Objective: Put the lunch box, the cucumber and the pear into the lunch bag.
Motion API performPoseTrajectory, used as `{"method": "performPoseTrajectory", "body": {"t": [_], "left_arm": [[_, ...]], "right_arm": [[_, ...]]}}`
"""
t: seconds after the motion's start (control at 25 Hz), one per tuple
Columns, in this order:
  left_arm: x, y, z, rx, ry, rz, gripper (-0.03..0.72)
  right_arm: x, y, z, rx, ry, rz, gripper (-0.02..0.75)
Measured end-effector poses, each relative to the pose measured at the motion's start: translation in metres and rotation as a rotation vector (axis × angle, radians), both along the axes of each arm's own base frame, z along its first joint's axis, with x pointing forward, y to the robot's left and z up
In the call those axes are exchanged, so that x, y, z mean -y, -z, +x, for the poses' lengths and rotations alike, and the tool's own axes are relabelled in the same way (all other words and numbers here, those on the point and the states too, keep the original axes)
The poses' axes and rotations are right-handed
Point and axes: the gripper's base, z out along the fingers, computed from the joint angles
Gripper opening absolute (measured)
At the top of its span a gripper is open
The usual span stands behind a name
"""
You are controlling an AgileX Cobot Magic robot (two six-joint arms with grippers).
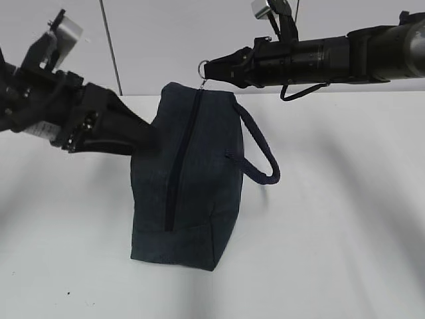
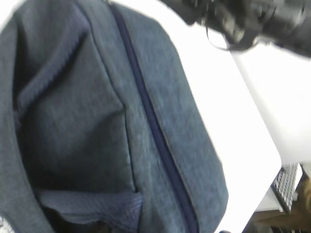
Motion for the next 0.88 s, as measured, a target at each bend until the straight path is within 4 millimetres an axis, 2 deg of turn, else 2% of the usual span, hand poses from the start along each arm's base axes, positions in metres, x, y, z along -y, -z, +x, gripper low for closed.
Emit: {"method": "performPoseTrajectory", "body": {"t": [0.2, 0.32, 0.4, 0.52, 0.88], "left_arm": [[-0.004, -0.018, 0.023, 0.084, -0.183, -0.061, 0.416], [-0.008, -0.021, 0.041, 0.157, -0.316, -0.057, 0.416], [-0.008, -0.022, 0.048, 0.173, -0.333, -0.056, 0.416], [-0.004, -0.019, 0.048, 0.140, -0.286, -0.076, 0.414], [0.004, -0.022, 0.028, 0.044, -0.082, -0.101, 0.378]], "right_arm": [[0.000, 0.000, 0.000, -0.012, 0.000, 0.009, 0.006], [0.001, 0.001, 0.000, -0.018, 0.000, 0.007, 0.006], [0.001, 0.001, 0.000, -0.022, 0.001, 0.006, 0.006], [0.002, 0.001, 0.000, -0.025, 0.003, 0.008, 0.006], [0.005, 0.000, 0.001, -0.030, 0.015, 0.018, 0.006]]}}
